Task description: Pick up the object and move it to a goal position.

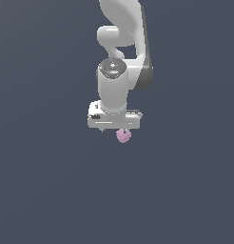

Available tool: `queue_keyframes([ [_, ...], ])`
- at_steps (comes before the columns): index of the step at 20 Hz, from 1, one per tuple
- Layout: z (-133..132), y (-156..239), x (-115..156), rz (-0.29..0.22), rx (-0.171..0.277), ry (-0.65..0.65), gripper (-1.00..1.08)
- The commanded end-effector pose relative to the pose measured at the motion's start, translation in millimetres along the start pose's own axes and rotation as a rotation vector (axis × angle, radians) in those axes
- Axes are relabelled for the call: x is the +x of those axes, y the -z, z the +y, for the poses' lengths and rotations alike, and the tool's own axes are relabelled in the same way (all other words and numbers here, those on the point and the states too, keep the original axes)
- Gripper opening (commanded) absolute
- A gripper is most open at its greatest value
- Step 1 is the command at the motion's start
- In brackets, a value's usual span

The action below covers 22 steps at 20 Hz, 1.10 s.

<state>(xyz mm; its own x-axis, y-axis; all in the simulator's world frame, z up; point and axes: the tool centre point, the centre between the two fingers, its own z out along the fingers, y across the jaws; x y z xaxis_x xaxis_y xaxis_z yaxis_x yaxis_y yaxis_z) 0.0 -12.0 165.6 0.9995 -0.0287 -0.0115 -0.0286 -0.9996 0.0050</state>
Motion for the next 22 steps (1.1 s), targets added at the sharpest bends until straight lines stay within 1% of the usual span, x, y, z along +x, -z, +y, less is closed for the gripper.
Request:
queue_keyframes([
  [1, 0.0, 0.0, 0.0, 0.000, 0.000, 0.000, 1.00],
  [3, 2.8, -0.6, -0.6, -0.003, 0.000, -0.004, 1.00],
  [8, 26.1, -5.5, -5.8, -0.029, 0.003, -0.039, 1.00],
  [10, 29.7, -6.1, -6.5, -0.032, 0.004, -0.046, 1.00],
  [16, 26.4, -8.0, -7.4, -0.030, 0.003, -0.025, 1.00],
  [22, 18.2, -17.0, -12.8, -0.026, 0.002, 0.055, 1.00],
])
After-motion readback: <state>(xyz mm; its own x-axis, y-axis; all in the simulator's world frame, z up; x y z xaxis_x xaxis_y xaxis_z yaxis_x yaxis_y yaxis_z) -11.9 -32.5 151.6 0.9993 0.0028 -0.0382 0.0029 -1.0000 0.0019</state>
